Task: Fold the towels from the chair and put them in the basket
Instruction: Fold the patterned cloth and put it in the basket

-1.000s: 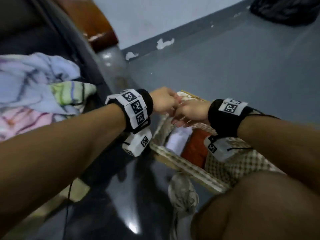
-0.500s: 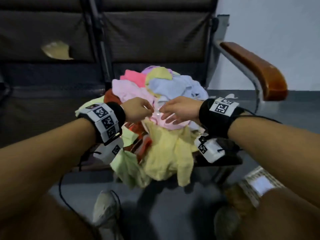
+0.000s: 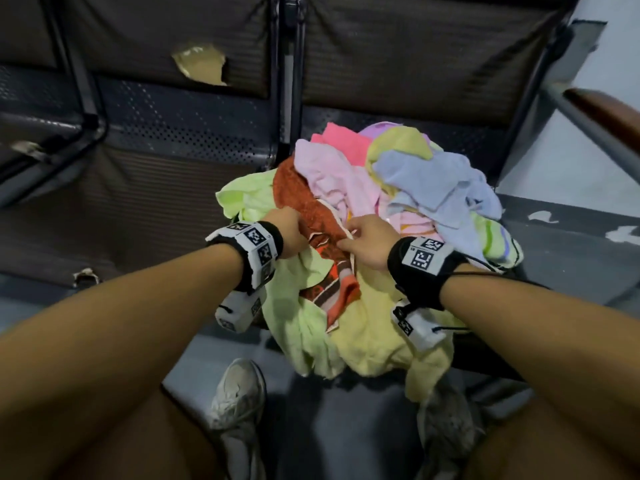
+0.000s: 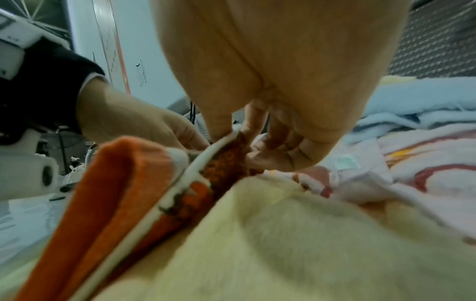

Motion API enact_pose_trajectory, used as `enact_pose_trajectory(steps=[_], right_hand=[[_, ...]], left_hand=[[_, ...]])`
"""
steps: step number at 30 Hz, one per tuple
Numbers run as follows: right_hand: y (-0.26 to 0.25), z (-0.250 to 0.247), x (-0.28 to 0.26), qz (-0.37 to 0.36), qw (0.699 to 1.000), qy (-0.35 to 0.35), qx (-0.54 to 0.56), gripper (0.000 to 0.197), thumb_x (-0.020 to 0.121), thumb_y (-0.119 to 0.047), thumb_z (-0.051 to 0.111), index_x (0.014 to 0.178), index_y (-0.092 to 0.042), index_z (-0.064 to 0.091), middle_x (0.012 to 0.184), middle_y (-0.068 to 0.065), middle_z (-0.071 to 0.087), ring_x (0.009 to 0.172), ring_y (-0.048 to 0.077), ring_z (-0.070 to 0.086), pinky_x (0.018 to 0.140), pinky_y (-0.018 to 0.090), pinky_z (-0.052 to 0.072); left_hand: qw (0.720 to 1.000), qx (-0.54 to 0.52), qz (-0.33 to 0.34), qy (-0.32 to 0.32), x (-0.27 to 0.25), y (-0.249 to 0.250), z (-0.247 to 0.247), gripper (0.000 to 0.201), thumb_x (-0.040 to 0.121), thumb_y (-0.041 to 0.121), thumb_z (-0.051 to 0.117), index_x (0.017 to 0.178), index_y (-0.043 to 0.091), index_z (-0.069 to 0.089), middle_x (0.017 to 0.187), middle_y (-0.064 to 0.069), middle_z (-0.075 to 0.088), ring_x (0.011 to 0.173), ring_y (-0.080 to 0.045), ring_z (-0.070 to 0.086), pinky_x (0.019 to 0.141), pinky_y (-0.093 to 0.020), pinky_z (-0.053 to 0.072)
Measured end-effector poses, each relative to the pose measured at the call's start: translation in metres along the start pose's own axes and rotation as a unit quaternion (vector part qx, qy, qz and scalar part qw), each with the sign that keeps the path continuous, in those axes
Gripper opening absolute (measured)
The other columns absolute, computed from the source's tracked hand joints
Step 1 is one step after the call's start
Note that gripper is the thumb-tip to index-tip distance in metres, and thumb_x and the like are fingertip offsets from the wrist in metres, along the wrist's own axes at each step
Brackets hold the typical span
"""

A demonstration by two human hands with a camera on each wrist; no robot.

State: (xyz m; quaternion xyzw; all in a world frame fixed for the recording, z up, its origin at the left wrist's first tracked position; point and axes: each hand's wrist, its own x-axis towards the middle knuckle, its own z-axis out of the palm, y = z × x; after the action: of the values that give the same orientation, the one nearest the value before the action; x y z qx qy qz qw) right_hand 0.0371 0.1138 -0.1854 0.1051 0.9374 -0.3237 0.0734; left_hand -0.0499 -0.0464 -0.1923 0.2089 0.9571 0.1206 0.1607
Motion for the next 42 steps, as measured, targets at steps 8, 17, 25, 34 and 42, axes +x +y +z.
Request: enact_pose_trajectory(steps=[8, 17, 25, 34, 42], right_hand=[[0.007, -0.046, -0.013, -0.117, 0.948, 0.125, 0.269, 0.031, 0.084, 0.003, 0.038, 0.080, -0.018, 0.061, 0.076, -0.002, 0.064, 0.073, 0.016, 0.060, 0.070, 0.031, 0.050], [0.047, -0.097, -0.034, -0.024, 0.949, 0.256, 0.185, 0.026, 0.077, -0.049, 0.066, 0.091, -0.027, 0.070, 0.080, -0.021, 0.069, 0.076, -0.006, 0.063, 0.073, 0.009, 0.045], [0.040, -0.095, -0.032, -0.056, 0.957, 0.269, 0.093, 0.014, 0.089, -0.016, 0.055, 0.093, -0.020, 0.069, 0.089, -0.004, 0.066, 0.079, 0.001, 0.055, 0.079, 0.017, 0.048], [0.055, -0.132, -0.045, -0.010, 0.886, 0.405, 0.228, 0.025, 0.086, -0.023, 0.050, 0.101, -0.019, 0.069, 0.103, 0.000, 0.073, 0.102, 0.023, 0.067, 0.096, 0.046, 0.052], [0.052, -0.119, -0.056, 0.033, 0.943, 0.284, 0.169, 0.021, 0.071, -0.036, 0.072, 0.086, -0.021, 0.074, 0.087, -0.002, 0.076, 0.084, 0.018, 0.072, 0.085, 0.037, 0.058]], left_hand=[[0.988, -0.076, 0.039, 0.132, 0.016, 0.010, -0.006, 0.063, 0.084, 0.027, 0.067, 0.142, 0.034, 0.043, 0.142, -0.021, 0.041, 0.130, -0.042, 0.041, 0.108, -0.049, 0.040], [0.897, -0.275, 0.170, 0.301, 0.004, 0.084, -0.032, 0.019, 0.098, 0.027, 0.050, 0.093, 0.010, 0.057, 0.077, -0.002, 0.058, 0.079, -0.022, 0.053, 0.070, -0.030, 0.034], [0.897, -0.335, 0.248, 0.150, -0.021, 0.105, -0.031, 0.026, 0.080, 0.032, 0.067, 0.102, 0.022, 0.058, 0.089, 0.009, 0.067, 0.082, -0.003, 0.060, 0.078, -0.025, 0.046], [0.933, -0.117, 0.227, 0.253, -0.013, 0.078, -0.037, 0.020, 0.085, 0.028, 0.056, 0.096, 0.015, 0.067, 0.089, -0.015, 0.069, 0.088, -0.036, 0.063, 0.070, -0.034, 0.042], [0.830, -0.513, 0.135, 0.171, -0.028, 0.129, -0.057, 0.030, 0.071, 0.023, 0.067, 0.098, 0.012, 0.061, 0.093, -0.006, 0.070, 0.092, -0.029, 0.069, 0.086, -0.041, 0.056]])
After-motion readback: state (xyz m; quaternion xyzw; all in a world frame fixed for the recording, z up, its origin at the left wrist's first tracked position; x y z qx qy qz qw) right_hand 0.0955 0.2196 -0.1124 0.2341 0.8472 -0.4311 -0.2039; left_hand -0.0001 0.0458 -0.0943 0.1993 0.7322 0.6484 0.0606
